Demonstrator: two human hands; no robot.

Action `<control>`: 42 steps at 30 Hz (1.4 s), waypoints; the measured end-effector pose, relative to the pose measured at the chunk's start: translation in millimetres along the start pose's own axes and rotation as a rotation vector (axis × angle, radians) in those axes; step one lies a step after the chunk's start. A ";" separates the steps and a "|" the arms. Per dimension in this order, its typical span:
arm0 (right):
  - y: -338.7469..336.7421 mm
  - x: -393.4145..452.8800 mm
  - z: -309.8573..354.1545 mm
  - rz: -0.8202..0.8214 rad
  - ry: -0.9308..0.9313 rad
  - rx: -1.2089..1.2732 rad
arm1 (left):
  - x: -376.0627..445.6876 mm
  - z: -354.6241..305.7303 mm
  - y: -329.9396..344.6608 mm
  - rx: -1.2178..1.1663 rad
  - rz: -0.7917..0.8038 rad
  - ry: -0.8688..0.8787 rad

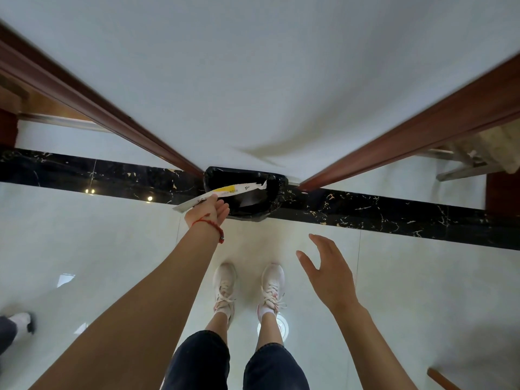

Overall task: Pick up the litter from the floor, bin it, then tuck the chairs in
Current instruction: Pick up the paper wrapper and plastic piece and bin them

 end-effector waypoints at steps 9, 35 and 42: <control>-1.2 -2.0 7.4 0.023 -0.034 -0.009 | -30.9 -7.4 -10.1 0.481 0.122 0.469; -132.2 -76.1 94.9 -0.092 -0.323 -0.117 | -218.3 -48.8 -111.0 1.224 0.137 1.555; -162.7 -87.2 83.2 -0.233 -0.188 -0.082 | -242.3 -66.0 -89.5 1.262 0.265 1.652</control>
Point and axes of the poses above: each hand's wrist, its own x-axis towards the middle knuckle, its own y-axis out of the palm, z = x × y, the point moved 7 cm from there along x, towards the middle knuckle, and after that the axes turned 15 degrees about -z, right-handed, at the moved point
